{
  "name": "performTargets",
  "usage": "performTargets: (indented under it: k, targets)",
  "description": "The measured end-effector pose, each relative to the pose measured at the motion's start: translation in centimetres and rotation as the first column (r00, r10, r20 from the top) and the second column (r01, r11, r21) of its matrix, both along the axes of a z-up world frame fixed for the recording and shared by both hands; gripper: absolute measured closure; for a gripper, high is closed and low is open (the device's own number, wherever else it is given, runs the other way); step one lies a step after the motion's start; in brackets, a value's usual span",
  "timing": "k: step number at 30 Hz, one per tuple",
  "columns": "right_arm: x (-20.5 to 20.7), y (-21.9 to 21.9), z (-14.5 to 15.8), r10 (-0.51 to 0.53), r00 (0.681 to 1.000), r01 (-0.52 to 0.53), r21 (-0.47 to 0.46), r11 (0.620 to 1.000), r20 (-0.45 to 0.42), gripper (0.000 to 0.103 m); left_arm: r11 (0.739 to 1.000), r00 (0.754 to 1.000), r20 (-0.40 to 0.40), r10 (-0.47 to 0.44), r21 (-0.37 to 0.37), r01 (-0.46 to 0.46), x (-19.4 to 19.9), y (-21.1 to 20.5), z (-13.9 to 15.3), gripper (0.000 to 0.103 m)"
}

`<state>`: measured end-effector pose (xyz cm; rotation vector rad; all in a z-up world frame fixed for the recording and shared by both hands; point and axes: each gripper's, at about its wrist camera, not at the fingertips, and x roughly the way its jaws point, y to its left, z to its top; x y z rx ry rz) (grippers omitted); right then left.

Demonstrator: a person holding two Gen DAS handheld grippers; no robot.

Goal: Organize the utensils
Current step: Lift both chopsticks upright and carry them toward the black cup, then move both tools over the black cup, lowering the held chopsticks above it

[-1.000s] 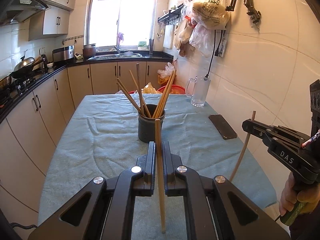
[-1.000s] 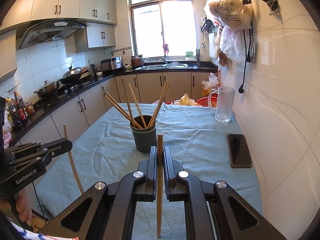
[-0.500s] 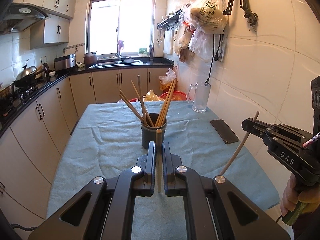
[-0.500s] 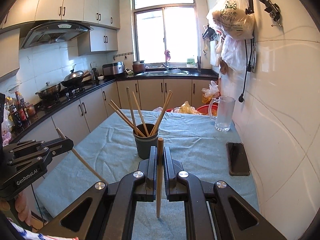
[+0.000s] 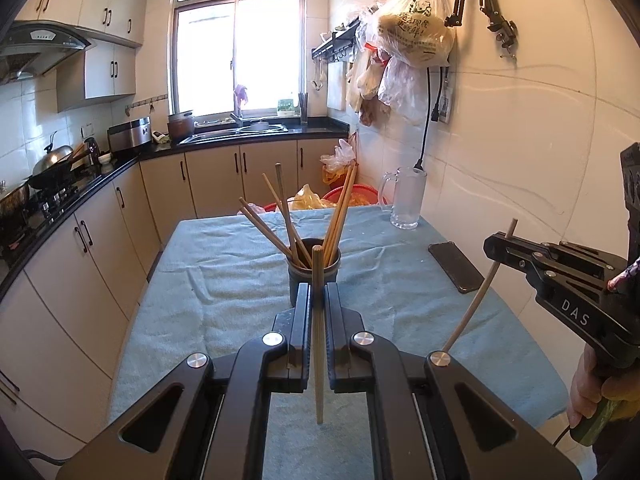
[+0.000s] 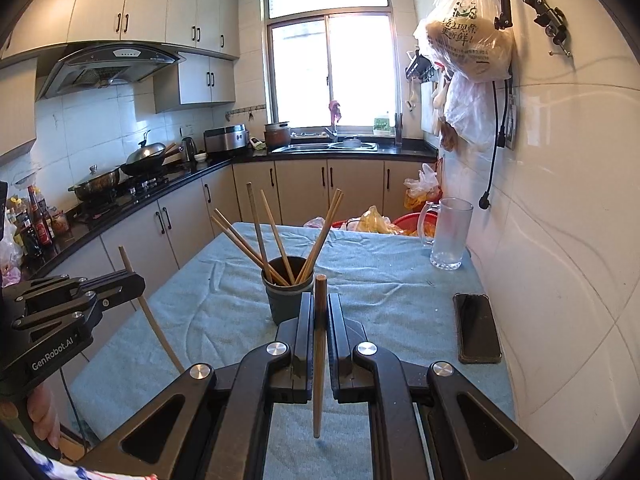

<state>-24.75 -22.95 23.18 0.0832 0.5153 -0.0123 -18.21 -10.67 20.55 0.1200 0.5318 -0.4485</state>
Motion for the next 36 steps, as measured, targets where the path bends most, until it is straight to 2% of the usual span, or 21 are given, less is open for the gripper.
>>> performTargets:
  k: [9,19,36]
  targets:
    - [1.4,-0.4,-0.1,0.006,1.0,-0.006,0.018,1.0,-0.012,0.097,1.0,1.0,0.014,-0.005,0.017,0.005,0.8,-0.4,0.5,0.097]
    - [2.4,-1.2,1.5,0.01,1.0,-0.011,0.044,0.999,0.015,0.097,1.0,0.999,0.026,-0.021,0.019,0.021,1.9,-0.7,1.9,0.097]
    - [4.5,-1.8,3.3,0.0,0.999,-0.002,0.07,0.998,0.039,0.097,1.0,1.0,-0.002,-0.011,0.01,0.011,4.7,-0.5,3.0,0.097]
